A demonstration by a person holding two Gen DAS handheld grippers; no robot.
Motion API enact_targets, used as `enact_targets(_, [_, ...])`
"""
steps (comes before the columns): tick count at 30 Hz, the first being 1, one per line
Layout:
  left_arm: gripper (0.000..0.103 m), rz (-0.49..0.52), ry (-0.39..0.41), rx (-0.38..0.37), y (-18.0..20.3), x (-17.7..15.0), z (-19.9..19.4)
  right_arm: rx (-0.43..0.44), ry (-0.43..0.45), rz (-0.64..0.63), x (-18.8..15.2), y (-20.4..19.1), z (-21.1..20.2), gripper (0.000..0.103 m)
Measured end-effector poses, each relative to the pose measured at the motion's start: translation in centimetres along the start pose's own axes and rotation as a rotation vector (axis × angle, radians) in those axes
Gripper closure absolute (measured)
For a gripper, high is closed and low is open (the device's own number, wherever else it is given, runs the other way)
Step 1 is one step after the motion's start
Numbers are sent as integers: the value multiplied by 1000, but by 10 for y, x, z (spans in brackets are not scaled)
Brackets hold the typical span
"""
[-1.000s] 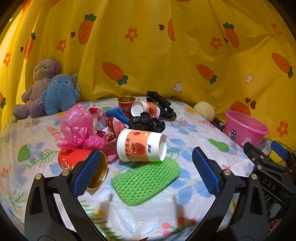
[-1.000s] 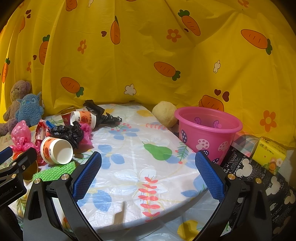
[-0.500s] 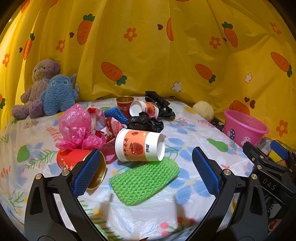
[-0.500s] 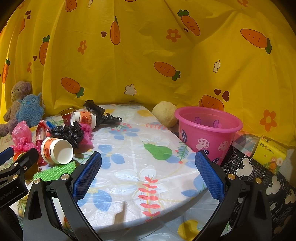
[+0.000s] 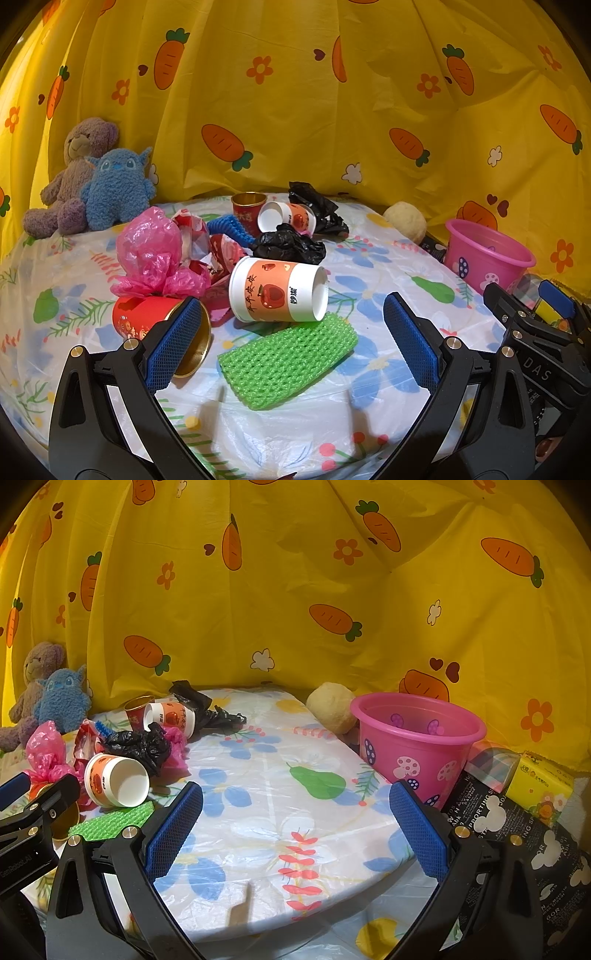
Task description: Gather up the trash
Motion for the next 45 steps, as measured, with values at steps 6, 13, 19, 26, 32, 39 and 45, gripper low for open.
enact_targets(6, [6,-1,0,0,0,0,0,0,2,0,0,-1,0,5])
enact_targets(13, [6,-1,0,0,0,0,0,0,2,1,0,0,-1,5])
enact_targets(19, [6,-1,1,0,0,0,0,0,3,1,0,0,-1,5])
enact_targets(26, [6,-2,1,0,0,0,0,0,3,1,1,-1,-1,5])
enact_targets(32, [6,-3,2,2,2,0,1,1,3,0,1,0,-1,5])
enact_targets(39, [6,-4,10,9,8,5,1,5,4,-1,0,-1,-1,5])
enact_targets(45, [6,-17,32,57,-13,2,-4,33,5,-10,4,-12,2,5])
Point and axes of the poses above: each gripper's, at about its wrist camera, not at the fingertips, and z roughly the way its jaws point, y to its right, x to its top, the point moved 6 cm from there along z, roughly the way its jaws point, and after that the axes turned 4 degrees about x, right-handed, at the moved point
